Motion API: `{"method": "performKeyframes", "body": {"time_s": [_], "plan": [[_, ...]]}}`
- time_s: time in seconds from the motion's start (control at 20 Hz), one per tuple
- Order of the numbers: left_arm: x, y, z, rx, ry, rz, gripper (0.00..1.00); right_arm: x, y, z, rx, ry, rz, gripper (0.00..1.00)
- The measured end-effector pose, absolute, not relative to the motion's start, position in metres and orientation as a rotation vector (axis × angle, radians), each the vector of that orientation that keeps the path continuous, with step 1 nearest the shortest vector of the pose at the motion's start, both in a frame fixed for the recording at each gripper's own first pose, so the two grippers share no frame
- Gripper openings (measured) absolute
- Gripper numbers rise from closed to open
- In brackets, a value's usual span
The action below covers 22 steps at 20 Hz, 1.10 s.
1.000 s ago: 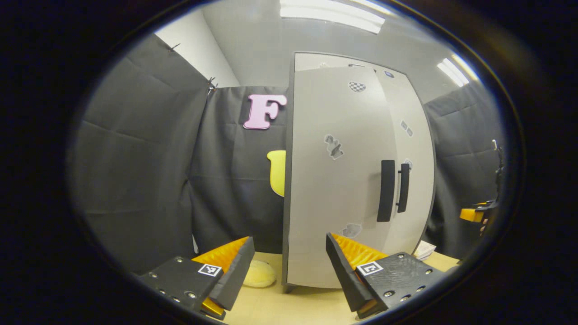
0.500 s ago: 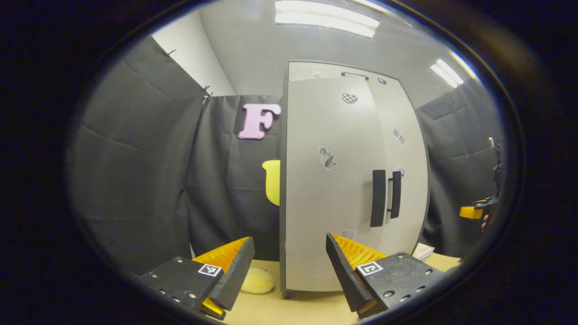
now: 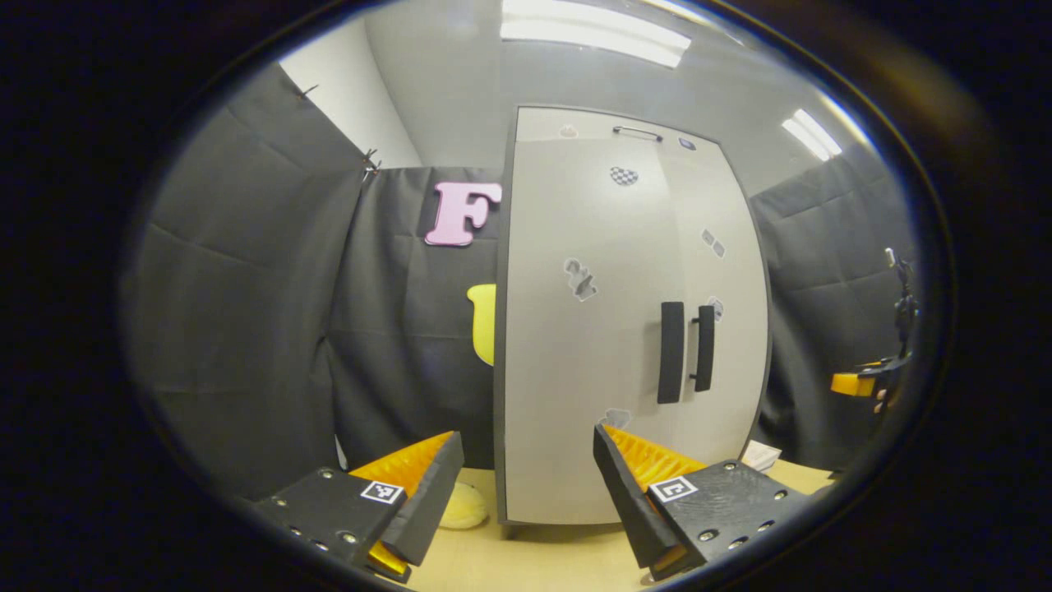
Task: Grasp the bottle in the cabinet with the left hand and place it on the coaster, then close the right door with the right hand and the left door with the left hand.
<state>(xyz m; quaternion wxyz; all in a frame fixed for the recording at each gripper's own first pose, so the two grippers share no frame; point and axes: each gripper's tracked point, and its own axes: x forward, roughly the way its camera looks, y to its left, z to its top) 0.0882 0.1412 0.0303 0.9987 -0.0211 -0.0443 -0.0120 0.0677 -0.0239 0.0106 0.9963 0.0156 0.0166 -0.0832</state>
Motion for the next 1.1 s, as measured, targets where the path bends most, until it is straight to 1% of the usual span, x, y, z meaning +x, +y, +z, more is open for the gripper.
{"method": "performKeyframes", "body": {"time_s": [0.75,1.1], "plan": [[0.088,0.133,0.007,-0.07,-0.05,-0.036,0.93,0.067,-0.028,0.003,0.014,0.079,-0.158,0.98],[0.087,0.14,-0.018,-0.039,-0.022,-0.01,0.92,0.074,-0.025,0.018,-0.03,0.078,-0.128,0.99]]}}
